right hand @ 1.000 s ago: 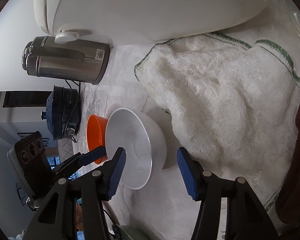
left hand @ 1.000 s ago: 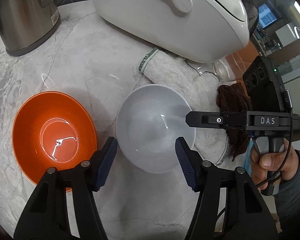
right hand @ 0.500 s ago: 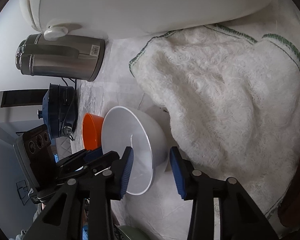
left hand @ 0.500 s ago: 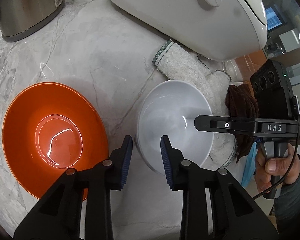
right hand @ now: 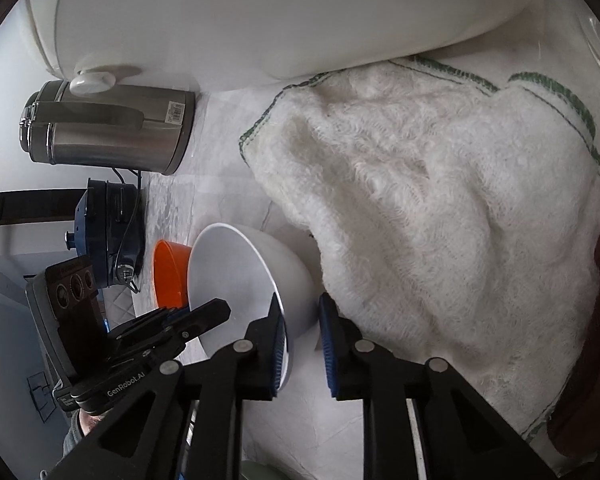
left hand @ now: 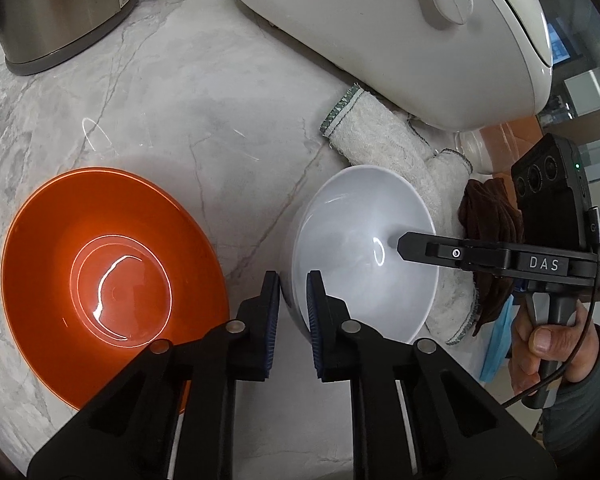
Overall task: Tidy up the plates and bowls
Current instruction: 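Grasp the white bowl rim with both grippers and lift it, then carry the white bowl and lower it into the patterned bowl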
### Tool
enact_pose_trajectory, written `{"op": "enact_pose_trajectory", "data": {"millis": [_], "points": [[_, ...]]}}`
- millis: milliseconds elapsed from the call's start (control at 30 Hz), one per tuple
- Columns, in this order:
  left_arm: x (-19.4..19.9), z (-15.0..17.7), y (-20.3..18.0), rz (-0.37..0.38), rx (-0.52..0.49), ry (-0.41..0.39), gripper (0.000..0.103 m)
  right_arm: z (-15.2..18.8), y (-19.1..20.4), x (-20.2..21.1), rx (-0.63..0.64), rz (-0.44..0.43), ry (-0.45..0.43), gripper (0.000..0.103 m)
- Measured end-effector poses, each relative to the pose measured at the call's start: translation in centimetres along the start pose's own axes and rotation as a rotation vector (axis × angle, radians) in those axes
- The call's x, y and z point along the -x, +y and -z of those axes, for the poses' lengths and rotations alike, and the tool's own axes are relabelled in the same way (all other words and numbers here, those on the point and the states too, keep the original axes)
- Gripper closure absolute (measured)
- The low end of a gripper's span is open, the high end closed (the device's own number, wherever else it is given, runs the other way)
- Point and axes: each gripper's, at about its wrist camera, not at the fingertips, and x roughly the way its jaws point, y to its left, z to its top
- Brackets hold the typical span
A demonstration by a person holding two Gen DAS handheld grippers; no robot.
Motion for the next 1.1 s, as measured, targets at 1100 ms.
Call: {"op": "enact_pose_trajectory", "data": {"millis": [1100], "points": [[12.9,11.7,-3.8,0.01,-0.002,-0.099,0.09,9.6,7.3,5.6,0.126,-0.053,-0.003,0.084]]}}
